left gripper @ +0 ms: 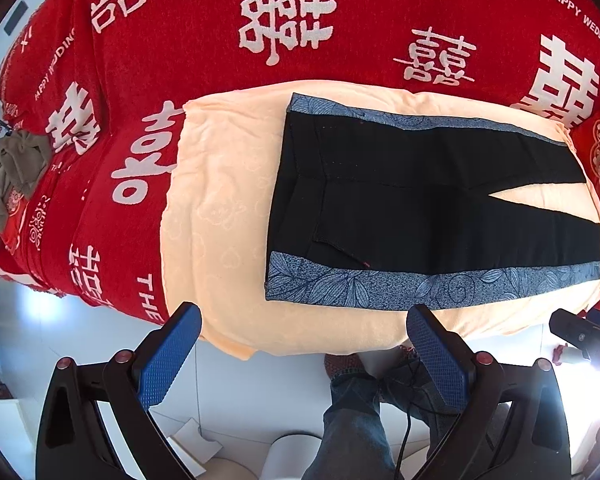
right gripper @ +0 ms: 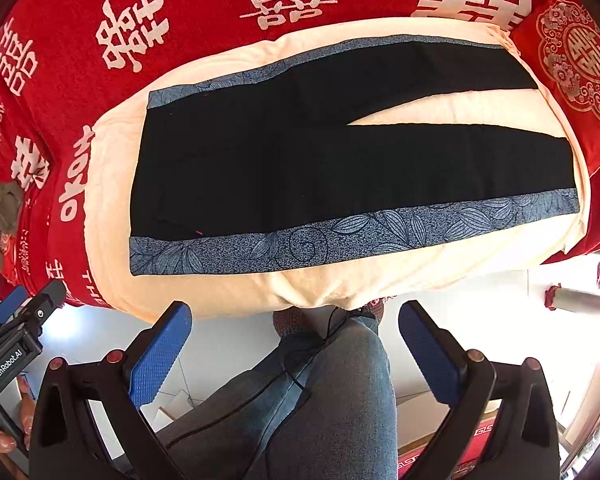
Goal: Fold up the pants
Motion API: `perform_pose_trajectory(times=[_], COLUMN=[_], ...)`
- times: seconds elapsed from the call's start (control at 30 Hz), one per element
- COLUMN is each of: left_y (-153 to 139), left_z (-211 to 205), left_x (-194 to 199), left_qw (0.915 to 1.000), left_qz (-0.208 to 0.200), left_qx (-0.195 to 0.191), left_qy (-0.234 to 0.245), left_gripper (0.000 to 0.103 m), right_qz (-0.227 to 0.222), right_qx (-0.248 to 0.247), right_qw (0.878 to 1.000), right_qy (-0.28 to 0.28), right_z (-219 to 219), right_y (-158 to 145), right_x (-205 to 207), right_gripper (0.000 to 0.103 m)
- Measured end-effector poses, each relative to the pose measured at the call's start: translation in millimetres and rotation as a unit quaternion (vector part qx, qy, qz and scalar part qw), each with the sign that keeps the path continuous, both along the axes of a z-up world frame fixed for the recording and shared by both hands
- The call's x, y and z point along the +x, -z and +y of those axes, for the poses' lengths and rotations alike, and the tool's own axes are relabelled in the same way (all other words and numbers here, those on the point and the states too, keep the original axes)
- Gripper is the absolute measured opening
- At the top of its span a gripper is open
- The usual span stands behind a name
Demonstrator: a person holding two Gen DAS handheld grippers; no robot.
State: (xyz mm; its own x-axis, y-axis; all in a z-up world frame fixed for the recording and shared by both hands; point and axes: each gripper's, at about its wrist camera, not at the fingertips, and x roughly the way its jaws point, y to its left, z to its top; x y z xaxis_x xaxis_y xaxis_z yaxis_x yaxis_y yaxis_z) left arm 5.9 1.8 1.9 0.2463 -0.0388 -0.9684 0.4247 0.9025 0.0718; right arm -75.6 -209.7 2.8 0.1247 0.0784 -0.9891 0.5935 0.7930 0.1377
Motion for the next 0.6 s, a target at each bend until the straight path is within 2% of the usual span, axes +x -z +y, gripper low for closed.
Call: perform_pose_trajectory(times=[0.4,0.6], left_y=[0.8,4.6], left_z=[-19.2,-20.9], left_x=[4.2,3.8], left_qw=[0.9995,0.9995], left_qz=[-0.006,-0.005], left_qx=[0.004,0.01], left_qy=[0.031,0.03], left_gripper=[0.103,0.103], right_qz=[-0.013,-0.008], right_qx=[-0.012,-0.034], right_qw=[0.999,0.999], right_qy=[0.027,0.017], right_z=[-12.9,-15.2], right_y=[-5.2,-3.4], right_x=[-2.0,-0.3], right_gripper=[0.103,0.103])
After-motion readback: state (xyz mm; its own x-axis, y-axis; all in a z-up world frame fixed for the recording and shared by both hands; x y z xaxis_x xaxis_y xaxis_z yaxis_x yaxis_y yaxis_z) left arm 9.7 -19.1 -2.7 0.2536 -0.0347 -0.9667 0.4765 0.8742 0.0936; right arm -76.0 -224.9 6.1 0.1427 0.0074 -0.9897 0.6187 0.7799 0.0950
